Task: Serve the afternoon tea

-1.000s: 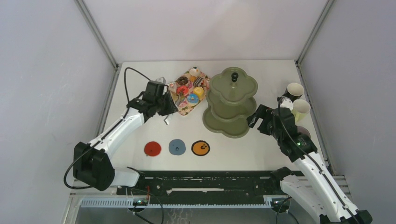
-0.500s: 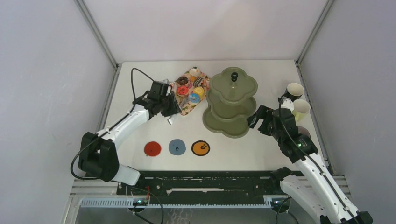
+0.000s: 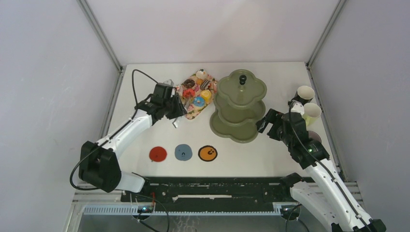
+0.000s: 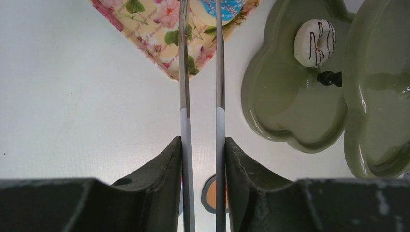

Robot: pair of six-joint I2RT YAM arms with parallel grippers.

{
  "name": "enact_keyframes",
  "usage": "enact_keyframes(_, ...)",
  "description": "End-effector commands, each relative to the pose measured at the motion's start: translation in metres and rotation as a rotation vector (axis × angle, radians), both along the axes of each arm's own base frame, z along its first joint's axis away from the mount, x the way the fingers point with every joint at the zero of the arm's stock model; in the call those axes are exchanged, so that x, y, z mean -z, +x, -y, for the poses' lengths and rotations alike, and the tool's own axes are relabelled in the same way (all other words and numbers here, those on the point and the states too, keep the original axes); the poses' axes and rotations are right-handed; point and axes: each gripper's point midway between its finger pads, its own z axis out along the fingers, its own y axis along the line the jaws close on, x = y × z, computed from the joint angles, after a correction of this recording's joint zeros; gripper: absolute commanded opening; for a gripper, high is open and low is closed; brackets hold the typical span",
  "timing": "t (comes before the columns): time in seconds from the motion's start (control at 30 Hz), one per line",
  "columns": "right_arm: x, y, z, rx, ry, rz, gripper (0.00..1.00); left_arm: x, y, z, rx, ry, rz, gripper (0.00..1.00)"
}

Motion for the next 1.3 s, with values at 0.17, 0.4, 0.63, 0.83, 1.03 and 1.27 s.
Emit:
enact_keyframes(0.17, -0.008, 0.003, -0.002, 0.011, 0.023, 0.031, 0.95, -0.031, 0.02, 0.017, 0.032, -0.073, 0.086, 0.46)
enact_keyframes(0.4, -0.007, 0.006, -0.006, -0.002, 0.027, 0.029, 0.95, -0.019, 0.02, 0.019, 0.043, -0.061, 0.053, 0.47)
enact_keyframes(0.63, -0.007, 0.007, -0.008, -0.009, 0.03, 0.03, 0.95, 0.0, 0.027, 0.02, 0.034, -0.065, 0.013, 0.44)
enact_keyframes(0.83, -0.009, 0.007, -0.009, -0.008, 0.032, 0.03, 0.95, -0.005, 0.025, 0.027, 0.079, -0.145, 0.012, 0.14)
enact_keyframes(1.03, -0.008, 0.007, -0.007, 0.0, 0.027, 0.026, 0.95, -0.028, 0.018, 0.021, 0.112, -0.127, 0.064, 0.0)
enact_keyframes(1.27, -0.006, 0.006, -0.007, 0.001, 0.023, 0.02, 0.95, -0.046, 0.006, 0.01, 0.127, -0.084, 0.093, 0.0)
